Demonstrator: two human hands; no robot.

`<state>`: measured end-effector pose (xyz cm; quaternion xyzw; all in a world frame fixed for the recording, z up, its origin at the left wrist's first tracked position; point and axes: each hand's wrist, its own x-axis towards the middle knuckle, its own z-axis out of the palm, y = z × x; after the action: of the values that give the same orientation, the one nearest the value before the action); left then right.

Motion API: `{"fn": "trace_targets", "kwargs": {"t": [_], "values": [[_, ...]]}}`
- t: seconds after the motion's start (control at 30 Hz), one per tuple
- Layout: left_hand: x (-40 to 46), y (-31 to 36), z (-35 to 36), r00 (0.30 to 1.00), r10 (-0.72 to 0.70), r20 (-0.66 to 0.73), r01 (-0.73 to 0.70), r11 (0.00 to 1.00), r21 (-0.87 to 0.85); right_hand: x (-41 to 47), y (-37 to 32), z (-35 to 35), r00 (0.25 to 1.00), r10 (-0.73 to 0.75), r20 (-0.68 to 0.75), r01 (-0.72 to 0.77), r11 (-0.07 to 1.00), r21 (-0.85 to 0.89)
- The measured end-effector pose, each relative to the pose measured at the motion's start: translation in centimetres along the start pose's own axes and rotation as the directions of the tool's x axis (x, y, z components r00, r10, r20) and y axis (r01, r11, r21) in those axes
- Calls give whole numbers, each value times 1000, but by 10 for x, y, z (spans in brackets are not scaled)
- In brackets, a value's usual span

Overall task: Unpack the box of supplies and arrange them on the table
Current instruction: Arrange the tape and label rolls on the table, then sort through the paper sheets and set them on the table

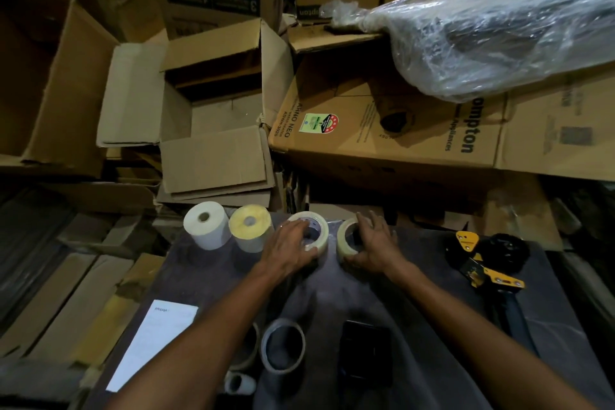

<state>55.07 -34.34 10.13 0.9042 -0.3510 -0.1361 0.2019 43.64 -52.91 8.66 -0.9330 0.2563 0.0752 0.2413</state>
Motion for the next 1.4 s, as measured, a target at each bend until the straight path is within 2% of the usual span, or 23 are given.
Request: {"fn": "trace_targets", "kwargs": {"t": [0.1,0.2,0.27,0.43,0.6,0.73,0.87,1.1,1.4], "values": [[-24,13,-6,1000,3,7,-3,1000,-4,-27,-4,-8,996,-68,-63,73,995,70],[-53,30,-3,997,32,-63,-30,999,32,-61,-6,-15,984,-141,-111,155,980,129],[-75,42,1,994,41,-105,-42,999,-2,-85,-5,-18,978,-170,-120,185,974,132],[-130,61,15,978,-50,-201,23,991,-135,-147,11,-14,973,-191,-129,210,965,155],[-185,81,27,977,-107,-183,66,974,-215,-205,31,1,963,-211,-168,236,961,146],[-234,95,37,971,-116,-209,75,978,-197,-251,46,20,968,-170,-184,206,958,198],[-284,106,65,984,-132,-122,93,956,-278,-299,60,40,977,-95,-191,142,958,250],[-358,123,120,999,-37,-18,31,962,-270,-386,89,79,991,85,-106,-46,945,324],[-418,170,162,987,79,138,-48,976,-213,-486,127,97,962,233,-141,-176,928,328]]}}
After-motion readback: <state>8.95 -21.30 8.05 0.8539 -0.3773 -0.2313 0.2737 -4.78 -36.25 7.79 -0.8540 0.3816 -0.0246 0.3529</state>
